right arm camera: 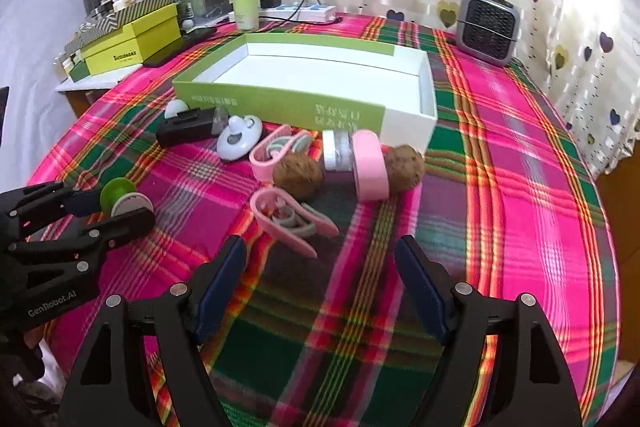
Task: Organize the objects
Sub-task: 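Reach the left gripper to the green-and-white spool and close on it, then grasp the pink plastic clip with the right gripper while the left gripper holds the spool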
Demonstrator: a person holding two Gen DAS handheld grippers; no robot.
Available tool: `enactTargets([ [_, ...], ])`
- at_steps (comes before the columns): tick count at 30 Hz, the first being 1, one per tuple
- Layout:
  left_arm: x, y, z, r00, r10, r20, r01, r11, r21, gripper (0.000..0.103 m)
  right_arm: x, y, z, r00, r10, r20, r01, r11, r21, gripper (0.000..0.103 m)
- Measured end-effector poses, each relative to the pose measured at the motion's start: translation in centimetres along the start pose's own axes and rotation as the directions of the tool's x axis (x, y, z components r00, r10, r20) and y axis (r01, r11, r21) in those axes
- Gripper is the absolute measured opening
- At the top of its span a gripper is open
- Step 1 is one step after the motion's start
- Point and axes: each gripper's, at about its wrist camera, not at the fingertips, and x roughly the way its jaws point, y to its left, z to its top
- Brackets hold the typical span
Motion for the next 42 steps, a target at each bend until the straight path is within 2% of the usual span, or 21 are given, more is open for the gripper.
enactTargets([
  [7,0.2,0.2,0.3,1.0,-0.008,0.004,0.008,1.0,0.004,0.037,0.5,0.0,0.7,1.0,0.025,-0.004,-0.025,1.0,-0.015,0.076],
  [12,0.3,0.2,0.4,1.0,-0.006,0.003,0.006,1.0,0.006,0.037,1.4,0.4,1.0,0.999,0.033,-0.028,-0.034,0.998,-0.049,0.065],
  [14,0.3,0.1,0.3,1.0,-0.008,0.004,0.008,1.0,0.002,0.037,1.5,0.5,0.9,0.999,0.04,-0.036,-0.042,0.998,-0.055,0.055],
  [17,0.4,0.2,0.4,1.0,-0.007,0.002,0.007,1.0,0.0,0.037,1.4,0.6,0.8,0.998,0.044,-0.037,-0.046,0.997,-0.059,0.045],
  [22,0.5,0.3,0.6,1.0,-0.009,0.001,0.009,1.0,-0.001,0.037,1.1,1.1,0.6,0.997,0.061,-0.044,-0.064,0.996,-0.07,0.033],
  [31,0.8,0.8,0.7,1.0,-0.013,0.001,0.013,1.0,-0.007,0.037,1.5,1.2,1.2,0.995,0.089,-0.044,-0.091,0.995,-0.039,0.033],
  [38,0.9,0.9,0.7,1.0,-0.014,0.0,0.014,1.0,-0.007,0.037,1.9,1.8,1.5,0.997,0.061,-0.039,-0.064,0.995,-0.073,0.033],
  [42,0.9,1.0,0.6,1.0,-0.008,0.0,0.008,1.0,-0.008,0.032,1.9,1.9,1.5,0.998,0.056,-0.039,-0.059,0.996,-0.072,0.03],
])
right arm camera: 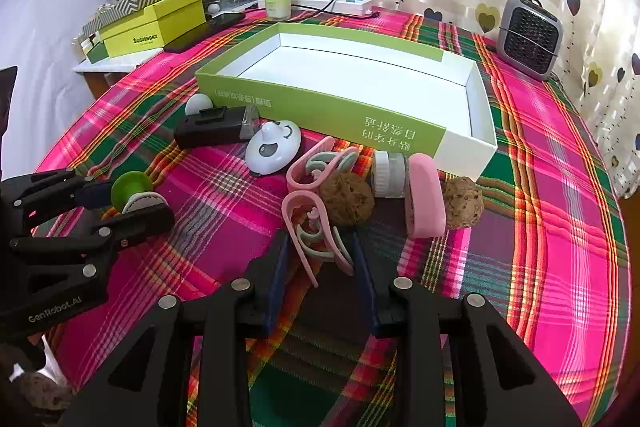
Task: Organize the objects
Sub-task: 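Grasp the pink plastic clip with the right gripper while the left gripper holds the spool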
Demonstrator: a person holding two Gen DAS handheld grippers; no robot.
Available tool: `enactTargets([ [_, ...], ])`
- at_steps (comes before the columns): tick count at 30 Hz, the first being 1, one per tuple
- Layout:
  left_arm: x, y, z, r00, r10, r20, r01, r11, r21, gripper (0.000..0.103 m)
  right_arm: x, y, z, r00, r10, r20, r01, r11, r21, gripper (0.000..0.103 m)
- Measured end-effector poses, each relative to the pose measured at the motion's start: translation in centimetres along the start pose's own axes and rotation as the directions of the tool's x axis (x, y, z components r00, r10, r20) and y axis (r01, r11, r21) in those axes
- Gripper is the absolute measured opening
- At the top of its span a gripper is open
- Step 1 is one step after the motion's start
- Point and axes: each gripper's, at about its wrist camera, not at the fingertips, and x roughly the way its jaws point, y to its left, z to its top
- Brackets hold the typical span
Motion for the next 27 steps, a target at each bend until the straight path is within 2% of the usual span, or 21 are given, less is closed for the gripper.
enactTargets([
  [2,0.0,0.1,0.0,1.0,0.0,0.0,0.0,1.0,-0.002,0.03,0.0,0.0,0.0,1.0,0.008,0.001,-0.008,1.0,0.004,0.024],
  [4,0.0,0.1,0.0,1.0,-0.001,0.0,0.001,1.0,-0.002,0.03,0.0,0.0,0.0,1.0,0.011,0.003,-0.011,1.0,0.011,0.023],
  [16,-0.4,0.0,0.2,1.0,-0.02,0.015,0.02,1.0,0.001,0.03,-0.4,0.6,-0.4,0.998,0.053,0.014,-0.054,0.998,0.037,0.023],
  [27,-0.9,0.1,1.6,0.999,-0.024,0.034,0.024,1.0,0.0,0.03,-1.4,0.4,0.4,0.997,0.056,0.049,-0.059,0.997,0.058,0.023],
])
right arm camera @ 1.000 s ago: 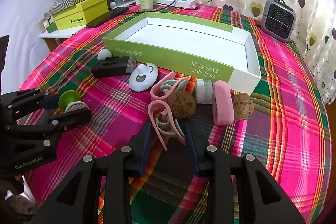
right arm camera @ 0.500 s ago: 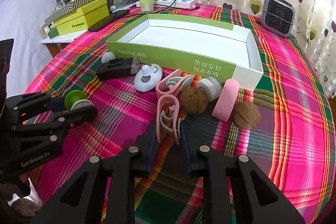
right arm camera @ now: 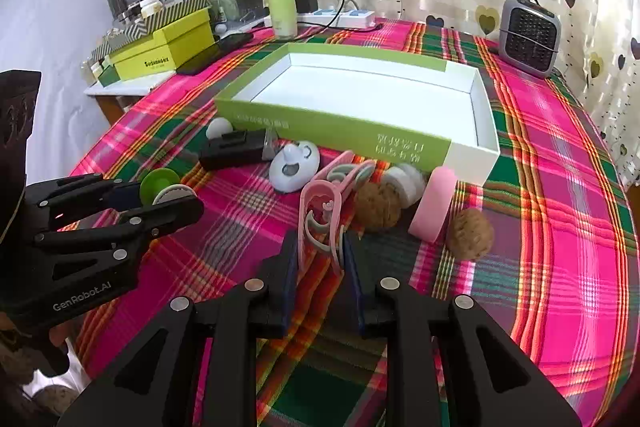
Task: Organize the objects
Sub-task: 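Grasp the pink plastic clip with the right gripper while the left gripper holds the spool, then carry the spool and pink clip over the white box with both grippers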
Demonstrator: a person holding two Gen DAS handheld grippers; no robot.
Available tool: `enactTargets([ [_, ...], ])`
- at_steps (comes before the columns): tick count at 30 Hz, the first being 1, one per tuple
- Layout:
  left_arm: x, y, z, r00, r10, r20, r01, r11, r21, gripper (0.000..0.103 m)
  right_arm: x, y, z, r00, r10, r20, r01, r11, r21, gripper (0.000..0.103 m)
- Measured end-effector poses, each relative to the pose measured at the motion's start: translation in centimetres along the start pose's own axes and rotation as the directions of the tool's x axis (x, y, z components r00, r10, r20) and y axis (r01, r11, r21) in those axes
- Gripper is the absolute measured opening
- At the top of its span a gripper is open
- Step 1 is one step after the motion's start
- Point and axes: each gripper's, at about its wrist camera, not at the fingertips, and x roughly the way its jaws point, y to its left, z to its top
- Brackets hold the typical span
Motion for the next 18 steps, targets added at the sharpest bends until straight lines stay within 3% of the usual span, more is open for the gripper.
enactTargets([
  [18,0.3,-0.3,3.4,0.999,-0.017,0.043,0.017,1.0,0.001,0.03,-0.3,-0.8,2.3,0.999,-0.019,0.033,0.019,1.0,0.013,0.023],
])
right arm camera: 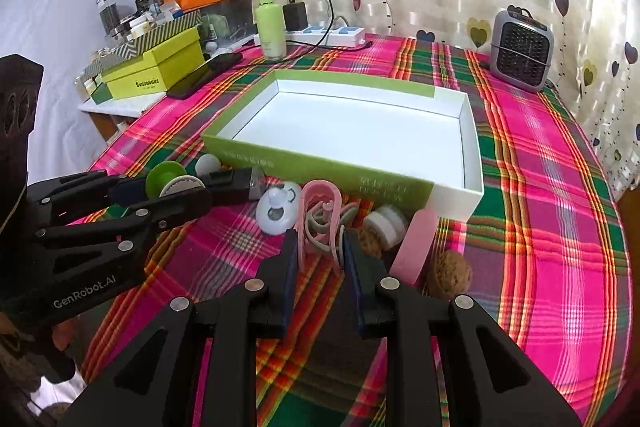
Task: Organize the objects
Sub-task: 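Carry the spool and pink clip over the white box with both grippers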
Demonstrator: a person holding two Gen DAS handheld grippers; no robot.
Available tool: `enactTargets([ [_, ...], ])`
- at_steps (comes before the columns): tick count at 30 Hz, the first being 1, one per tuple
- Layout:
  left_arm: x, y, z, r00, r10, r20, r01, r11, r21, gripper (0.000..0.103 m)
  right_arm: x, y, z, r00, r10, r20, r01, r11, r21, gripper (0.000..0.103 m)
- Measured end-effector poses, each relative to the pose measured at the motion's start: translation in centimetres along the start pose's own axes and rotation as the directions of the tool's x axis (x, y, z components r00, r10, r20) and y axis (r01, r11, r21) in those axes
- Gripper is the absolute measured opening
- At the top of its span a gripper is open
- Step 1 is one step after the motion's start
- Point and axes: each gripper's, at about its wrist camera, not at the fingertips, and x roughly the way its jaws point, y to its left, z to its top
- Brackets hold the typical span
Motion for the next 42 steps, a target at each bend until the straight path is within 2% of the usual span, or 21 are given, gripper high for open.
enactTargets([
  [21,0.9,0.4,3.7,0.999,0.018,0.045,-0.019,1.0,0.006,0.03,0.8,-1.3,2.5,1.0,-0.023,0.02,0.022,1.0,0.015,0.023],
  [42,5.2,1.7,7.8,0.999,0.027,0.03,-0.027,1.0,0.0,0.03,4.3,-2.8,6.4,0.999,-0.045,0.005,0.045,0.999,0.024,0.023],
])
